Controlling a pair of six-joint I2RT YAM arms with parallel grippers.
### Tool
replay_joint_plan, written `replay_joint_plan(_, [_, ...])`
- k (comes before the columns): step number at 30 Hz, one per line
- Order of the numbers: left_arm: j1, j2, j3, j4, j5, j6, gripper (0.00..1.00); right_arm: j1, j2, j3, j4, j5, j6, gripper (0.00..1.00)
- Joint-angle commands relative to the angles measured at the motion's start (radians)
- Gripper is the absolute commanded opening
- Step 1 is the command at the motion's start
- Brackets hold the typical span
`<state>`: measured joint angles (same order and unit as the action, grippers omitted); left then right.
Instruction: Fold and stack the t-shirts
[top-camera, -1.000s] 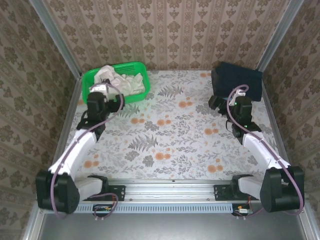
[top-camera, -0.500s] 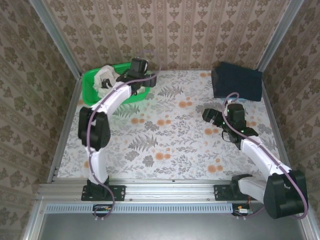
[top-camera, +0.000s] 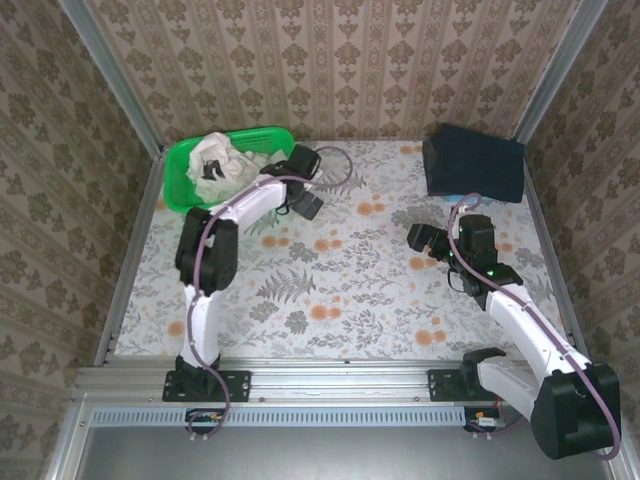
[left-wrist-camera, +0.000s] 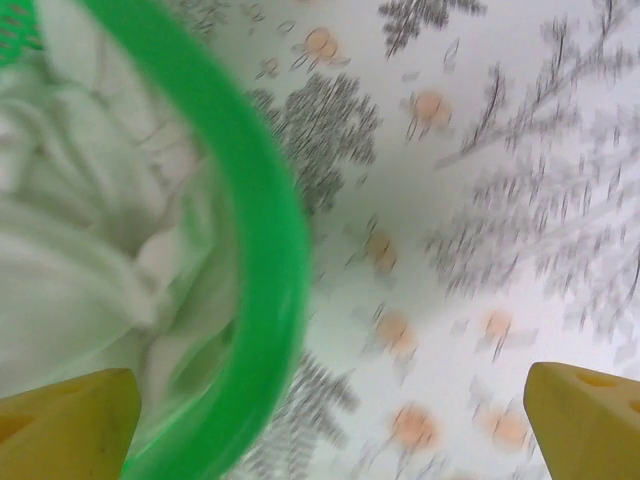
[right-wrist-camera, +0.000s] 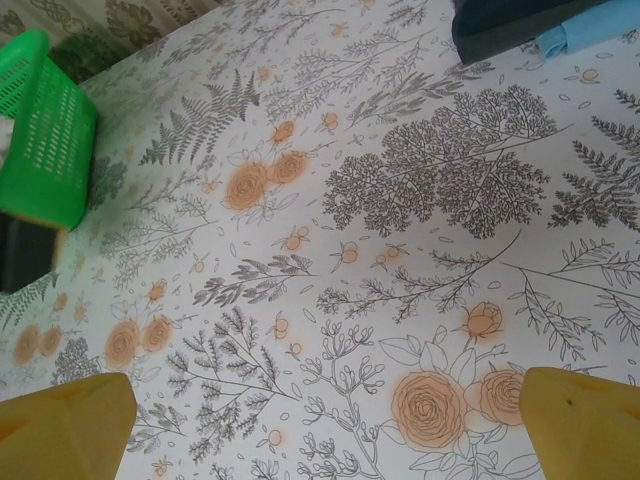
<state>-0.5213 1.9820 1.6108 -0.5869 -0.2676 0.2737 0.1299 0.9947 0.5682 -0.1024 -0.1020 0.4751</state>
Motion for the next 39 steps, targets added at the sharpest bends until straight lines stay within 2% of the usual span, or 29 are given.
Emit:
replay_joint_plan(1, [0.059, -0.12, -0.105, 0.036, -0.041, 0.25, 1.0, 0.006, 0.004, -0.021, 0.031, 0.002, -0.001, 1.0])
replay_joint_plan(4, [0.135, -0.154, -0.2, 0.065, -0.046, 0.348, 1.0, 0.005, 0.027, -0.009, 0.026, 0.007, -0.006, 1.0])
replay_joint_plan(7, [0.2, -0.141, -0.216, 0.064, -0.025, 0.359, 0.97, 0.005, 0.046, -0.007, 0.037, -0.004, -0.006, 1.0])
replay_joint_plan(12, [0.231, -0.096, -0.18, 0.064, -0.006, 0.365, 0.91, 0.007, 0.065, -0.008, 0.059, -0.037, 0.004, 1.0])
replay_joint_plan(15, [0.247, -0.081, -0.145, 0.026, 0.014, 0.345, 0.72, 0.005, 0.058, -0.023, 0.069, -0.046, 0.007, 1.0])
replay_joint_plan(17, [0.258, -0.065, -0.131, 0.002, 0.001, 0.321, 0.52, 0.005, 0.045, -0.025, 0.058, -0.029, 0.003, 1.0])
replay_joint_plan(18, [0.263, -0.058, -0.13, -0.005, -0.013, 0.311, 0.46, 0.005, 0.038, -0.026, 0.051, -0.019, 0.001, 1.0])
replay_joint_plan(20, [0.272, -0.048, -0.133, -0.02, -0.046, 0.275, 0.43, 0.005, 0.022, -0.03, 0.044, -0.01, -0.002, 1.0])
replay_joint_plan(24, [0.288, -0.075, -0.16, -0.043, -0.036, 0.189, 0.36, 0.005, -0.003, -0.039, 0.045, -0.006, -0.003, 1.0])
replay_joint_plan(27, [0.296, -0.105, -0.17, -0.052, -0.015, 0.102, 0.23, 0.005, -0.011, -0.043, 0.046, -0.001, -0.004, 1.0])
replay_joint_plan(29, [0.299, -0.105, -0.158, -0.077, -0.012, 0.032, 0.19, 0.005, -0.009, -0.044, 0.047, 0.001, -0.004, 1.0])
replay_joint_plan(31, [0.303, -0.092, -0.135, -0.105, -0.016, -0.026, 0.15, 0.005, -0.004, -0.043, 0.049, -0.002, -0.003, 1.0])
replay_joint_plan(35, [0.321, -0.022, -0.059, -0.141, -0.095, -0.105, 0.07, 0.005, 0.011, -0.037, 0.05, -0.01, -0.002, 1.0])
replay_joint_plan(39, [0.354, 0.082, 0.08, -0.202, -0.145, -0.144, 0.04, 0.004, 0.022, -0.031, 0.049, -0.011, -0.001, 1.0])
